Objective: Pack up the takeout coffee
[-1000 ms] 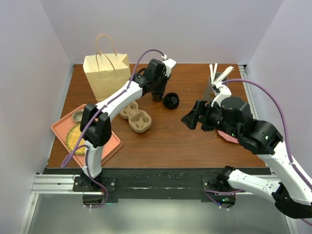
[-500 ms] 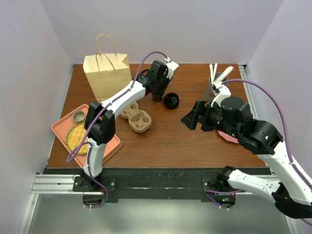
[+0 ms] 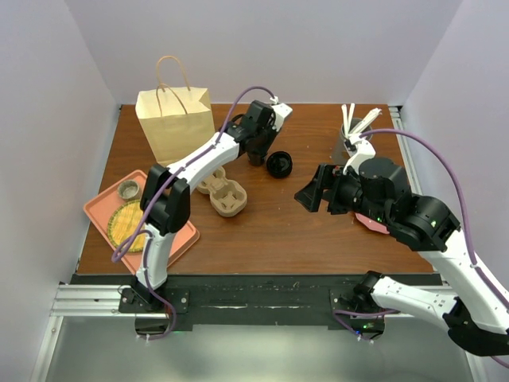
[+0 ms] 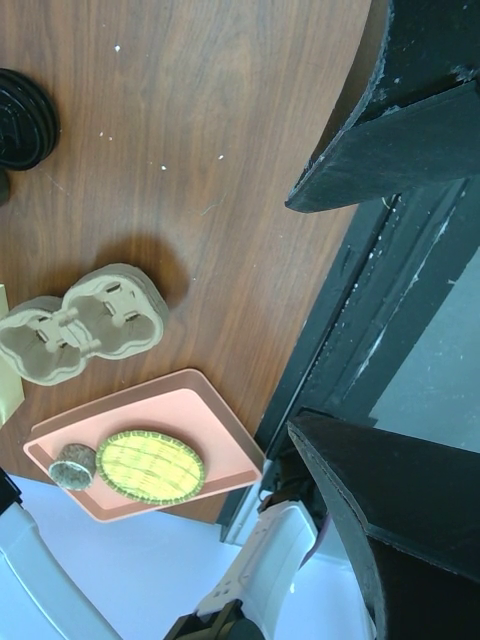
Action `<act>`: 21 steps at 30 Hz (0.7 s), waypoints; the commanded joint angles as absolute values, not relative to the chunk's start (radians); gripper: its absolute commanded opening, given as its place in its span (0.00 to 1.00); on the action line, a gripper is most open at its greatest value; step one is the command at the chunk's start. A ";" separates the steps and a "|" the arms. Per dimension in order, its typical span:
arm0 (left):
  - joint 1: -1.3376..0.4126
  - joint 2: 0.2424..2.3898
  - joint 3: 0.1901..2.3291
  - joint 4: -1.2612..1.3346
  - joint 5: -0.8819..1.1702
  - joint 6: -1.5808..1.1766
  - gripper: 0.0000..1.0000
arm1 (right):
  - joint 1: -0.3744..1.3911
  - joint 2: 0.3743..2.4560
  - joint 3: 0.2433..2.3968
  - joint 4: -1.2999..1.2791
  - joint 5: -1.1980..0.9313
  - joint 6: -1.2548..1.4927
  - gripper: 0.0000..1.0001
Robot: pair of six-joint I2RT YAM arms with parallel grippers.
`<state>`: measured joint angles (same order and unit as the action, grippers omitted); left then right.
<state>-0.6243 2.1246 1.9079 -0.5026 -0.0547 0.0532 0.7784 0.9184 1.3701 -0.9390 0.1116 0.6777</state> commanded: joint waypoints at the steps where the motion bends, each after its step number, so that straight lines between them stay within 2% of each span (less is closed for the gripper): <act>1: -0.627 2.143 1.954 -0.491 -0.071 0.094 0.26 | 0.776 0.922 1.400 -0.933 0.106 0.657 0.87; 10: -0.627 2.143 1.956 -0.485 -0.072 0.107 0.22 | 0.776 0.936 1.402 -0.927 0.106 0.649 0.87; 15: -0.626 2.143 1.956 -0.485 -0.064 0.109 0.13 | 0.776 0.948 1.402 -0.917 0.104 0.644 0.88; 18: -0.626 2.140 1.959 -0.483 -0.060 0.107 0.18 | 0.776 0.959 1.404 -0.914 0.101 0.640 0.88; 21: -0.627 2.137 1.959 -0.485 -0.054 0.109 0.18 | 0.776 0.968 1.404 -0.910 0.097 0.634 0.88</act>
<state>-0.6243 2.1437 1.9106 -0.5022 -0.0628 0.0914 0.7784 0.9604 1.3705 -0.9409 0.1116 0.6601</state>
